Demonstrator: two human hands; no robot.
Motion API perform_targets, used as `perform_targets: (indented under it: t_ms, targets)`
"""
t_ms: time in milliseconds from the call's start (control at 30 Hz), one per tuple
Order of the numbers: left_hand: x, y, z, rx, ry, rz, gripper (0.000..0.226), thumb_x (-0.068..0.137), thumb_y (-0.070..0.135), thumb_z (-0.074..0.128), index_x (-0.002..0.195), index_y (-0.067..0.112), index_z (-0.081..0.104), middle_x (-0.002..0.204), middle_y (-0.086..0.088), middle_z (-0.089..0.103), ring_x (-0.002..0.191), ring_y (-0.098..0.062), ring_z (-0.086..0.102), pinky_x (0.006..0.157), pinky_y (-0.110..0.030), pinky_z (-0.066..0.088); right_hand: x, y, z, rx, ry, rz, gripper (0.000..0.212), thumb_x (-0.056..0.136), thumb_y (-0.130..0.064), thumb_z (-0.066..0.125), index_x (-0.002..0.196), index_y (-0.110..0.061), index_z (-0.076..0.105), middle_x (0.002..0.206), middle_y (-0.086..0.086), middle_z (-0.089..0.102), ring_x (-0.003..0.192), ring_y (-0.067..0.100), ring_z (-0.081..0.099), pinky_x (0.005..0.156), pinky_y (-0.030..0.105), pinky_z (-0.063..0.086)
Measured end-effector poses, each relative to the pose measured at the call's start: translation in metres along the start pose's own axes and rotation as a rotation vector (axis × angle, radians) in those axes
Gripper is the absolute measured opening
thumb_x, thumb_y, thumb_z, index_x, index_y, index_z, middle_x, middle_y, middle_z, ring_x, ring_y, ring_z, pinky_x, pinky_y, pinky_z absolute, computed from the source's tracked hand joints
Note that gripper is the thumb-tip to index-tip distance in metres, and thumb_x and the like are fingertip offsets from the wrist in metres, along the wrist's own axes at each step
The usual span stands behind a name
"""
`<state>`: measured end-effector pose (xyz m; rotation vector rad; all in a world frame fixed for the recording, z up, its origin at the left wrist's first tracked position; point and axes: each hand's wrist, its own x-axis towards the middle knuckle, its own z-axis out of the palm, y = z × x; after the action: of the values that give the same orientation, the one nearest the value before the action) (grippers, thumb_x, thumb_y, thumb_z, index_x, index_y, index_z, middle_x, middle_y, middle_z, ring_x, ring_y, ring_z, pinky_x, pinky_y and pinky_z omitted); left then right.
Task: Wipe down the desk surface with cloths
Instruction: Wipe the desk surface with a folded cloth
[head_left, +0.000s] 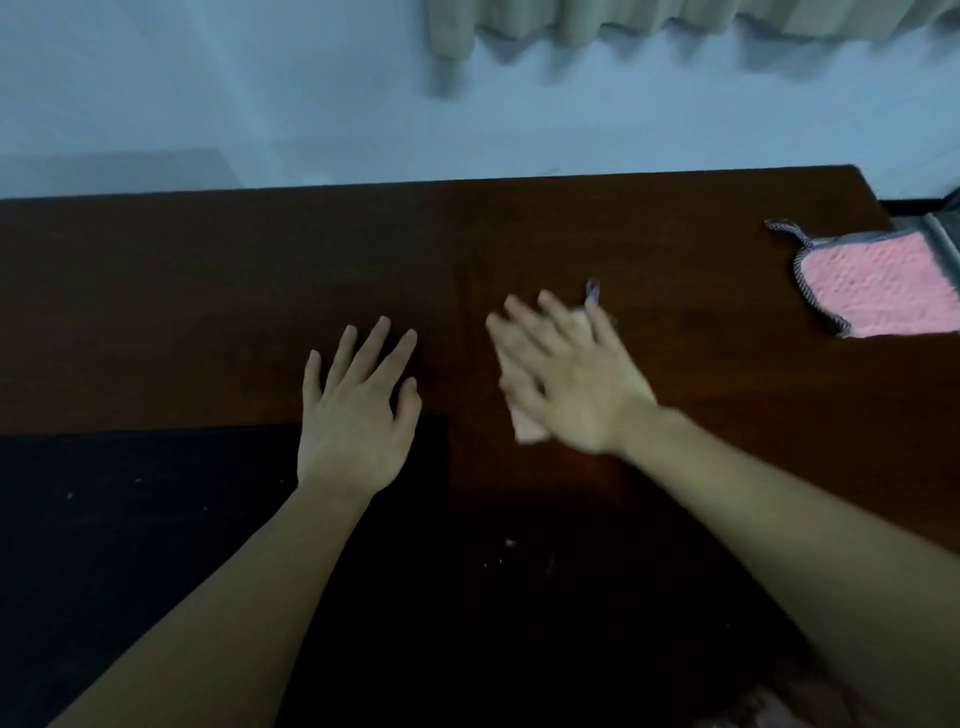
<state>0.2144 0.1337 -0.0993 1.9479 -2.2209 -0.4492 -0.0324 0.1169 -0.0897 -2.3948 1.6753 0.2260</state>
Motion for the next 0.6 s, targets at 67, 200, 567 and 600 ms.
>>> perform_targets:
  t_ms: [67,200,567,600]
  targets:
    - [0.0,0.0,0.001,-0.001,0.016,0.004,0.054,0.106,0.044,0.029,0.159,0.038,0.025,0.169,0.012,0.01,0.156,-0.014,-0.003,0.126,-0.046,-0.004,0.03,0.015,-0.008,0.044,0.006,0.085,0.063,0.104,-0.058,0.011,0.16,-0.04,-0.011,0.17,-0.009,-0.011,0.156,0.022,-0.013,0.124,0.056,-0.008]
    - [0.0,-0.001,0.003,0.002,0.012,0.007,0.053,0.106,0.044,0.029,0.159,0.039,0.024,0.169,0.012,0.01,0.156,-0.014,-0.003,0.126,-0.045,-0.005,0.041,0.007,-0.008,0.067,0.021,0.154,0.062,0.105,-0.055,0.009,0.161,-0.036,-0.009,0.171,-0.006,-0.01,0.156,0.025,-0.014,0.123,0.059,-0.009]
    - [0.0,0.001,-0.002,0.034,-0.015,0.008,0.056,0.105,0.045,0.025,0.16,0.038,0.021,0.169,0.009,0.007,0.156,-0.018,-0.004,0.126,-0.049,-0.003,-0.067,-0.042,0.024,0.056,-0.025,-0.069,0.063,0.105,-0.06,0.017,0.161,-0.041,-0.006,0.168,-0.011,-0.01,0.156,0.02,-0.015,0.123,0.053,-0.012]
    - [0.0,0.001,-0.002,0.037,-0.025,0.004,0.056,0.105,0.045,0.025,0.16,0.038,0.019,0.169,0.009,0.006,0.156,-0.018,-0.004,0.126,-0.049,-0.003,-0.058,-0.034,0.02,0.056,-0.027,-0.032,0.063,0.105,-0.06,0.016,0.159,-0.043,-0.011,0.167,-0.014,-0.016,0.154,0.018,-0.02,0.122,0.052,-0.015]
